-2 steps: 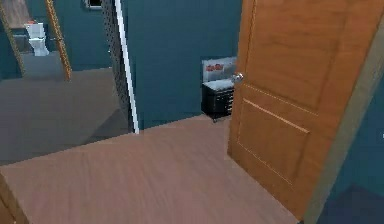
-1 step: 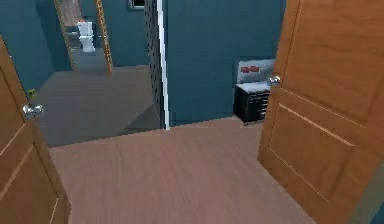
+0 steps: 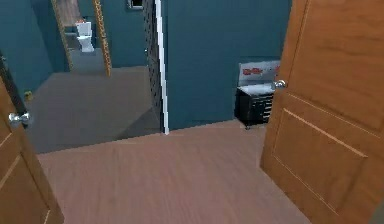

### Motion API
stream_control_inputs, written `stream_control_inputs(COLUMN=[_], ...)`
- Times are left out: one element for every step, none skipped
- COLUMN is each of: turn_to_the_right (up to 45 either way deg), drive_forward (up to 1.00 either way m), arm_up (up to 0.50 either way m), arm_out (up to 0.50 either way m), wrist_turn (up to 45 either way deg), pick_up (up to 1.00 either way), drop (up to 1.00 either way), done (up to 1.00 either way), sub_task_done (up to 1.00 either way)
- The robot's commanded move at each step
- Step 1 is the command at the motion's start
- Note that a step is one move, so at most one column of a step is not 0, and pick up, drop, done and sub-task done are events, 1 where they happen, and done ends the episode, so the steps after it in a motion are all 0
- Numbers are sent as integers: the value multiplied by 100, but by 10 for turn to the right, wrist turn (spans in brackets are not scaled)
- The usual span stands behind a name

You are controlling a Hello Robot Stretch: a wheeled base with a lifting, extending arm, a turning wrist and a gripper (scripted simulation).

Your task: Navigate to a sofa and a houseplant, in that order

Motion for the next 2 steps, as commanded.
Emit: stream_control_inputs(turn_to_the_right=[-60, 0], drive_forward=[0, 100], arm_up=[0, 0], arm_out=[0, 0], wrist_turn=[0, 0], pick_up=[0, 0], drop=[0, 0], done=[0, 0], sub_task_done=[0, 0])
